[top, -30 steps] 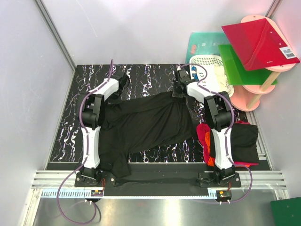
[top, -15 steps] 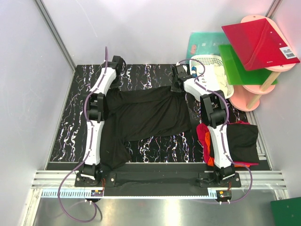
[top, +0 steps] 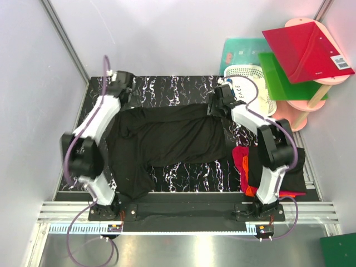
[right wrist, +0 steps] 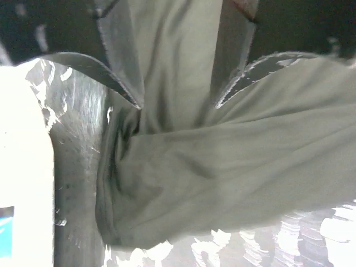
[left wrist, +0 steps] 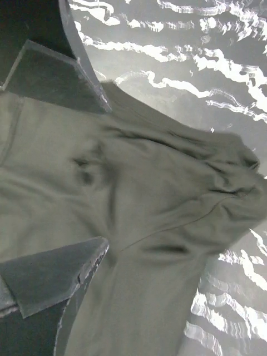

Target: Fold and stack the t-shirts

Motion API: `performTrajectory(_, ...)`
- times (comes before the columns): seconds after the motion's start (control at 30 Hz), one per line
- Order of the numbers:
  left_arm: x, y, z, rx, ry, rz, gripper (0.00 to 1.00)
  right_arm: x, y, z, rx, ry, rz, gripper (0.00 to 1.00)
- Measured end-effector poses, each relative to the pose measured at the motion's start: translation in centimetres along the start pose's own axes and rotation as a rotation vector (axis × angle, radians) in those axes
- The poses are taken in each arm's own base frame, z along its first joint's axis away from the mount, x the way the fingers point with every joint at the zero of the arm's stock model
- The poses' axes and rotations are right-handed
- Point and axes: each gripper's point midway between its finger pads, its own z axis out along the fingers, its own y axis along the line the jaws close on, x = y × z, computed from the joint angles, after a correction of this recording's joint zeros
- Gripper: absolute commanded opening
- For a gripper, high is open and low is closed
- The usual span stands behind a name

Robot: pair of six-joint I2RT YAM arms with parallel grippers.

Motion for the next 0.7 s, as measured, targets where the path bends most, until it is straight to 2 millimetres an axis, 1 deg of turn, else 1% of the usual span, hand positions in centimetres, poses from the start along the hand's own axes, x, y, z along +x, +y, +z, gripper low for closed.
performTrajectory(0.03, -0.3, 0.4, -2.0, 0.025, -0.04, -0.016, 0.98, -0.7, 0.2, -1.5, -0.024, -0.032, 0.005, 0.68)
performTrajectory(0.07, -0.7, 0.8, -3.6, 0.05, -0.082, -0.034, 0.96, -1.6, 0.6, -3.0, -0.05, -0.07, 0.014, 0.68)
performTrajectory(0.1, -0.9, 1.2, -4.7, 0.068, -0.117, -0.053, 0.94, -2.7, 1.0, -4.3, -0.077, -0.114, 0.021, 0.68)
performTrajectory(0.13, -0.7, 1.5, -5.3, 0.075, -0.132, -0.065, 0.87, -3.4, 1.3, -5.2, -0.096, -0.144, 0.027, 0.68)
performTrajectory(0.17, -0.3, 1.7, -5.2, 0.076, -0.136, -0.07, 0.84, -4.2, 1.6, -6.2, -0.118, -0.176, 0.035, 0.68)
performTrajectory(0.2, 0.3, 1.9, -4.9, 0.072, -0.125, -0.074, 0.83, -4.8, 1.9, -7.0, -0.133, -0.202, 0.04, 0.68)
performTrajectory(0.23, 1.3, 1.9, -3.9, 0.061, -0.099, -0.068, 0.81, -5.2, 2.1, -7.5, -0.145, -0.222, 0.043, 0.68)
performTrajectory(0.3, 4.1, 1.8, -1.3, 0.031, -0.014, -0.037, 0.78, -5.3, 2.2, -7.8, -0.157, -0.235, 0.046, 0.68)
performTrajectory(0.37, 7.5, 1.7, 1.6, -0.002, 0.094, 0.0, 0.74, -4.3, 2.0, -7.6, -0.153, -0.22, 0.046, 0.68)
performTrajectory(0.4, 8.4, 1.6, 2.3, -0.009, 0.122, 0.008, 0.73, -3.8, 1.8, -7.5, -0.148, -0.209, 0.045, 0.68)
performTrajectory(0.43, 9.9, 1.6, 3.2, -0.022, 0.165, 0.023, 0.7, -3.2, 1.6, -7.3, -0.143, -0.196, 0.044, 0.67)
performTrajectory(0.47, 10.8, 1.7, 3.8, -0.032, 0.193, 0.03, 0.67, -2.6, 1.4, -7.1, -0.137, -0.181, 0.043, 0.67)
performTrajectory(0.53, 11.6, 1.6, 4.4, -0.04, 0.217, 0.034, 0.57, -2.1, 1.2, -7.1, -0.133, -0.171, 0.041, 0.67)
performTrajectory(0.57, 11.6, 1.5, 4.5, -0.039, 0.216, 0.031, 0.49, -2.1, 1.1, -7.2, -0.132, -0.172, 0.041, 0.67)
performTrajectory(0.6, 11.5, 1.5, 4.5, -0.038, 0.212, 0.029, 0.23, -2.1, 1.1, -7.3, -0.133, -0.174, 0.041, 0.67)
performTrajectory(0.63, 11.3, 1.4, 4.4, -0.036, 0.208, 0.027, 0.12, -2.2, 1.1, -7.5, -0.134, -0.179, 0.042, 0.67)
performTrajectory(0.67, 11.2, 1.3, 4.5, -0.034, 0.204, 0.022, 0.03, -2.4, 1.1, -7.8, -0.137, -0.186, 0.043, 0.67)
performTrajectory(0.7, 11.0, 1.2, 4.5, -0.03, 0.2, 0.021, 0.0, -2.7, 1.2, -8.1, -0.141, -0.194, 0.044, 0.66)
